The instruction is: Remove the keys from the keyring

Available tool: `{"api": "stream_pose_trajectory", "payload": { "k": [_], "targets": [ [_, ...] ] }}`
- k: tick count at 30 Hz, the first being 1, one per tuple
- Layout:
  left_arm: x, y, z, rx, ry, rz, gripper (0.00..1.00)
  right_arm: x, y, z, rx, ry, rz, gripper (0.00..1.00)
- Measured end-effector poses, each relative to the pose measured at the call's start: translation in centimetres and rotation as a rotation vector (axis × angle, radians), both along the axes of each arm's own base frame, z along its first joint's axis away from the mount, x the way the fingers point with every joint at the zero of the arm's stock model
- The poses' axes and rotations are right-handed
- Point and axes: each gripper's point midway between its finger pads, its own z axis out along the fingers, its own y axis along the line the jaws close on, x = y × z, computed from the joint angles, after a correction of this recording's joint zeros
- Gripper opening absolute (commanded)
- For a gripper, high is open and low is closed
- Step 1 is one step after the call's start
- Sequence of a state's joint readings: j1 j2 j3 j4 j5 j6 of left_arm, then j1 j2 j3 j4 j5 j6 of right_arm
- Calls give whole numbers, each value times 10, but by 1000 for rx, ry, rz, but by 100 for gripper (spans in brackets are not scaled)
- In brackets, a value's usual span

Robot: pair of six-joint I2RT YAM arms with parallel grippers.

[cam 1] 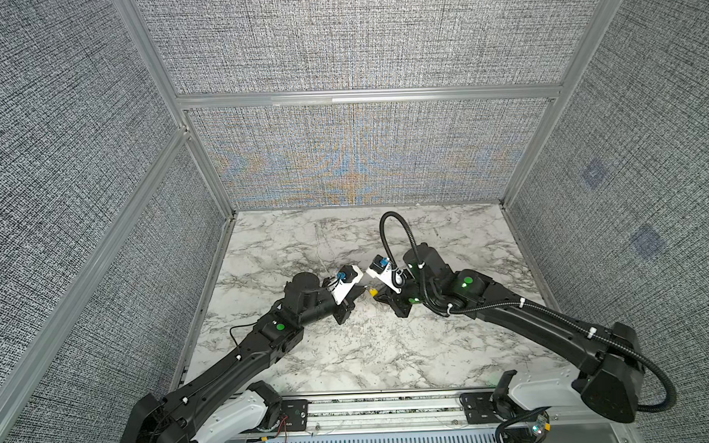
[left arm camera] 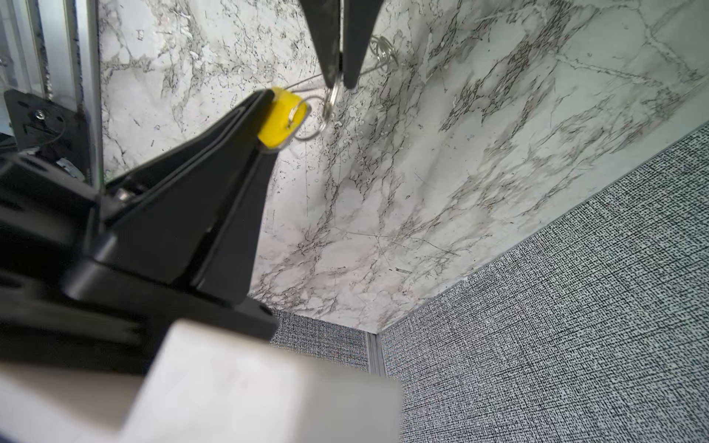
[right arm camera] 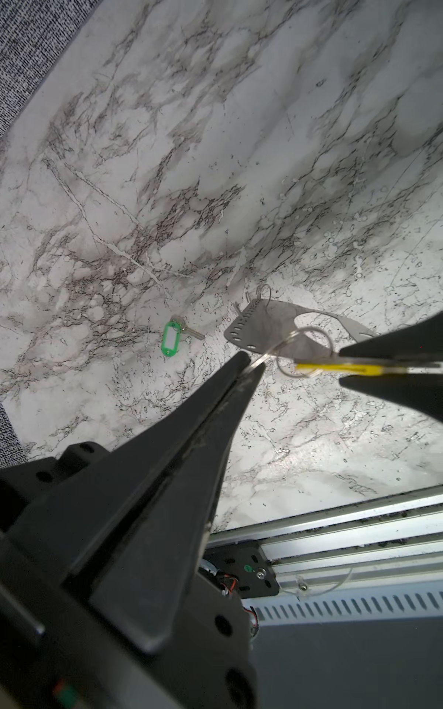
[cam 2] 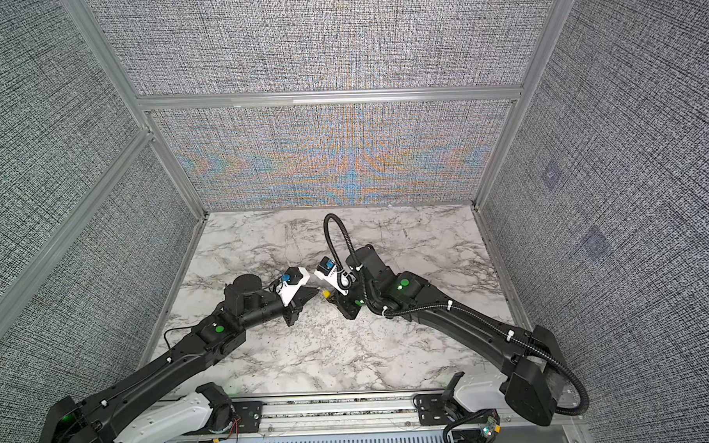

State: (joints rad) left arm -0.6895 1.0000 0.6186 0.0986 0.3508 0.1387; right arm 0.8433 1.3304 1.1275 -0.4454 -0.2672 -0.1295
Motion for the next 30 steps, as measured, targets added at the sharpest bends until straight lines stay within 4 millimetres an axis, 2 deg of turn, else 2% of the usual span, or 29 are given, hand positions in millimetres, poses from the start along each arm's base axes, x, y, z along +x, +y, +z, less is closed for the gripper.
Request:
{"api": "stream_pose_trajectory", "payload": {
  "k": [19, 25, 30],
  "targets": [
    [-7, 0, -4, 29, 16, -32, 0, -1, -12, -23, -171, -82, 131, 0],
    [-10, -3, -8, 32, 36, -60, 0, -2, -17, -22, -206, -134, 183, 0],
    [-9, -7, -3, 33, 23, -78, 0, 0, -20, -8, -221, -173, 201, 0]
  ]
}}
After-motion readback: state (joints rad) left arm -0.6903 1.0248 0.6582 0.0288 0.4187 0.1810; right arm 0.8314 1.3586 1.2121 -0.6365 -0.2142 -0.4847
